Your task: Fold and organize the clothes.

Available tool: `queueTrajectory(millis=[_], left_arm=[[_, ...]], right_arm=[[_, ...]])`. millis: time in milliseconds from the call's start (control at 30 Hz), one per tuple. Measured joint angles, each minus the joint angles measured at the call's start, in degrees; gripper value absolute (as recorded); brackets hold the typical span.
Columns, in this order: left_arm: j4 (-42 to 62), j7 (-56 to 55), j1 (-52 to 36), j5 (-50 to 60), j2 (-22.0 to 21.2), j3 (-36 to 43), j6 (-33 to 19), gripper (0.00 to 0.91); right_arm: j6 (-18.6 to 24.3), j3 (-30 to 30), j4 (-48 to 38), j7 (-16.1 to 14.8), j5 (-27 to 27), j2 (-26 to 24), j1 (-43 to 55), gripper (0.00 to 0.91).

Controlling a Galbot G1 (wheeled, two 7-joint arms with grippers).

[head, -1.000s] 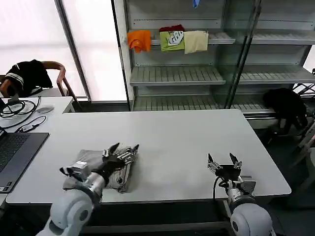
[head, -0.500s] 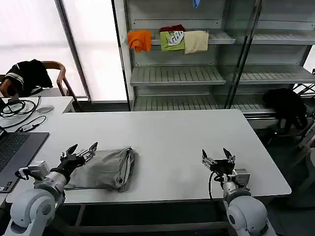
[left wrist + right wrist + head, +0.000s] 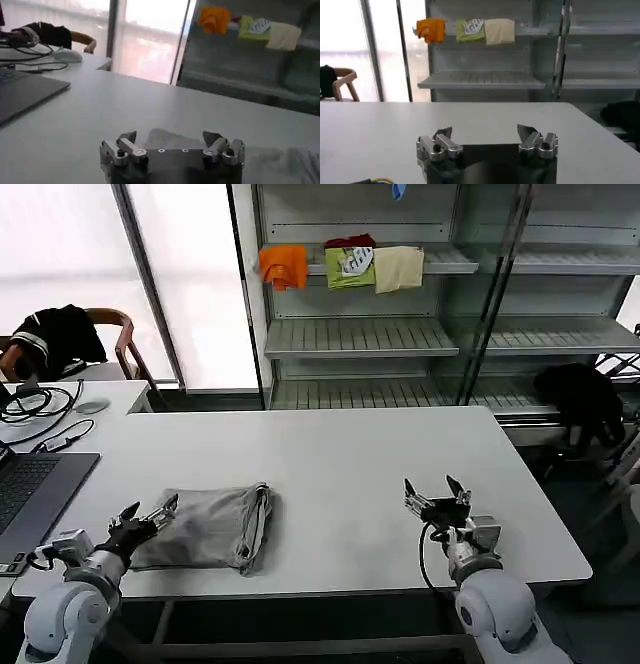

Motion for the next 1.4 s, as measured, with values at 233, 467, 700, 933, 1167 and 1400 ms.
queueTrajectory(millis=[233,467,700,933,1167,1400], left_arm=[[2.1,1.2,0.4,0.9,-0.7,-0.3,-0.6,0.907],[2.3,2.1,1.1,1.6,-1.5,-0.1,-0.5,0.615],[2.4,2.9,1.5,2.1,-2.2,0.2,-0.5,0.020],[2.5,3.6,2.0,2.7,-2.7,0.4,-1.1,0.020],[2.7,4.3,2.5,3.2,-2.8,0.3,-1.9,0.020],[2.9,4.6,2.6,3.7,-2.8,0.1,-2.7,0.010]], right_arm=[[0.2,-0.3,-0.5,-0.1,0.0,0.1,0.3,0.907],[0.2,-0.5,-0.3,-0.1,-0.1,0.4,-0.1,0.907],[0.3,-0.1,0.3,-0.1,-0.3,0.3,-0.7,0.907],[0.4,0.0,0.7,0.0,-0.4,0.4,-0.9,0.907],[0.4,0.3,0.9,0.1,-0.3,0.5,-0.9,0.907],[0.4,0.6,1.2,0.3,-0.3,0.5,-0.7,0.907]])
